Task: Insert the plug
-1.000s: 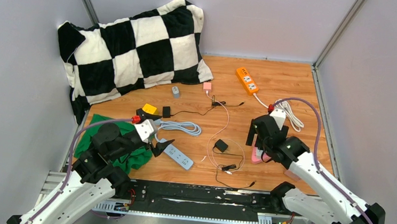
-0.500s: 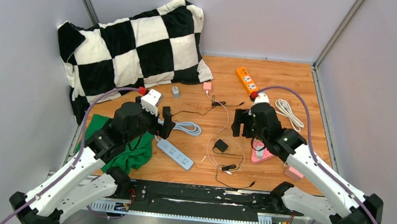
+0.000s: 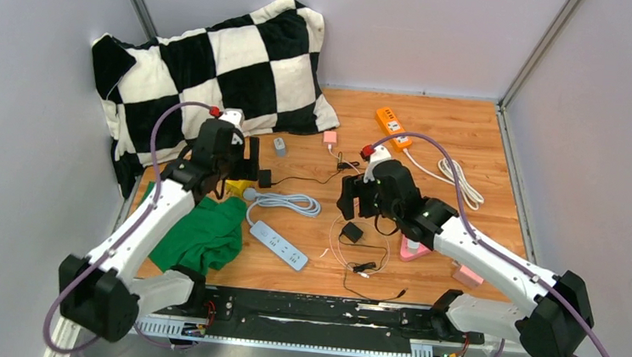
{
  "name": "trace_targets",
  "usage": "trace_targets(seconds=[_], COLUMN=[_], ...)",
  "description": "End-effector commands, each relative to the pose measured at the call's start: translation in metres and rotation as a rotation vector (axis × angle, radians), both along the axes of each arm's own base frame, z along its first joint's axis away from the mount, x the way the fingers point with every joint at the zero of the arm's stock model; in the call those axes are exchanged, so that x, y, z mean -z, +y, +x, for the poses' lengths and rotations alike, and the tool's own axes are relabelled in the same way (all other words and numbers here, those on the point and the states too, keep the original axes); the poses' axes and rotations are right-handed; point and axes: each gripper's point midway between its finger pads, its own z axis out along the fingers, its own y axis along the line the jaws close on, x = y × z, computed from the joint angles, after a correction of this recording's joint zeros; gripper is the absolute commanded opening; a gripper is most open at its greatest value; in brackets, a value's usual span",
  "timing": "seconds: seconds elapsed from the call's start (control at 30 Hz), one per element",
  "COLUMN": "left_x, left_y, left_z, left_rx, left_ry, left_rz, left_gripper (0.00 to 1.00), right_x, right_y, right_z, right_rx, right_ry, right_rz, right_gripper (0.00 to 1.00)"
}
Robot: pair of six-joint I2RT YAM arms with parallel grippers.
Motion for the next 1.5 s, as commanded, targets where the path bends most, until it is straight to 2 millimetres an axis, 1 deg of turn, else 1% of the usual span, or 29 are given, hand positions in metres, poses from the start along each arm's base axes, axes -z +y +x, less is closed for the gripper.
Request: trace_targets(seconds=[0.0, 0.03, 0.23, 0.3, 0.37, 0.47, 0.53, 0.6, 0.7, 0.77, 0.8, 0.87, 1.0, 1.2, 1.27, 1.33, 1.43, 1.47], left_x=[0.036, 0.046, 0.073, 0.085, 0.102, 0.116, 0.121, 0.123, 0.123, 0.125, 0.126, 0.128, 0.131, 0.130, 0.130, 0.127, 0.115, 0.109], left_y=[0.017, 0.020, 0.036, 0.038, 0.038, 0.040, 0.040, 0.039, 0.039, 0.038, 0.038, 0.040, 0.044, 0.045, 0.041, 0.035, 0.029, 0.026], left_z=[0.020, 0.026, 0.053, 0.057, 0.057, 0.057, 0.057, 0.058, 0.059, 0.058, 0.058, 0.056, 0.054, 0.048, 0.047, 0.046, 0.047, 0.048], left_rx=[-0.065, -0.076, -0.101, -0.102, -0.097, -0.099, -0.093, -0.084, -0.073, -0.057, -0.051, -0.049, -0.056, -0.058, -0.040, -0.019, 0.017, 0.029], left_ry=[0.134, 0.159, 0.216, 0.254, 0.307, 0.341, 0.358, 0.366, 0.367, 0.378, 0.383, 0.394, 0.414, 0.437, 0.441, 0.437, 0.404, 0.385], left_rz=[0.054, 0.066, 0.167, 0.191, 0.201, 0.219, 0.225, 0.224, 0.223, 0.222, 0.226, 0.239, 0.247, 0.231, 0.210, 0.184, 0.156, 0.147], left_gripper=[0.87, 0.86, 0.88, 0.87, 0.85, 0.82, 0.80, 0.76, 0.73, 0.68, 0.67, 0.67, 0.70, 0.71, 0.66, 0.58, 0.41, 0.37], right_x=[-0.013, -0.016, -0.028, -0.032, -0.034, -0.038, -0.040, -0.040, -0.040, -0.040, -0.040, -0.042, -0.046, -0.043, -0.042, -0.041, -0.040, -0.039], right_y=[0.011, 0.015, 0.017, 0.016, 0.014, 0.012, 0.010, 0.009, 0.009, 0.009, 0.009, 0.011, 0.016, 0.019, 0.019, 0.020, 0.022, 0.022], right_z=[-0.006, -0.010, -0.017, -0.019, -0.020, -0.021, -0.023, -0.023, -0.024, -0.024, -0.024, -0.024, -0.026, -0.027, -0.027, -0.027, -0.025, -0.025], right_rx=[-0.066, -0.098, -0.152, -0.159, -0.160, -0.161, -0.161, -0.159, -0.160, -0.161, -0.159, -0.160, -0.173, -0.173, -0.170, -0.166, -0.134, -0.123], right_ry=[-0.058, -0.056, -0.099, -0.115, -0.131, -0.150, -0.159, -0.165, -0.167, -0.167, -0.168, -0.168, -0.158, -0.138, -0.128, -0.120, -0.092, -0.079], right_rz=[0.056, 0.071, 0.108, 0.118, 0.126, 0.132, 0.136, 0.138, 0.141, 0.146, 0.151, 0.163, 0.190, 0.200, 0.205, 0.209, 0.229, 0.234], right_gripper=[0.80, 0.80, 0.81, 0.82, 0.82, 0.82, 0.83, 0.83, 0.83, 0.83, 0.83, 0.83, 0.83, 0.83, 0.83, 0.83, 0.83, 0.83])
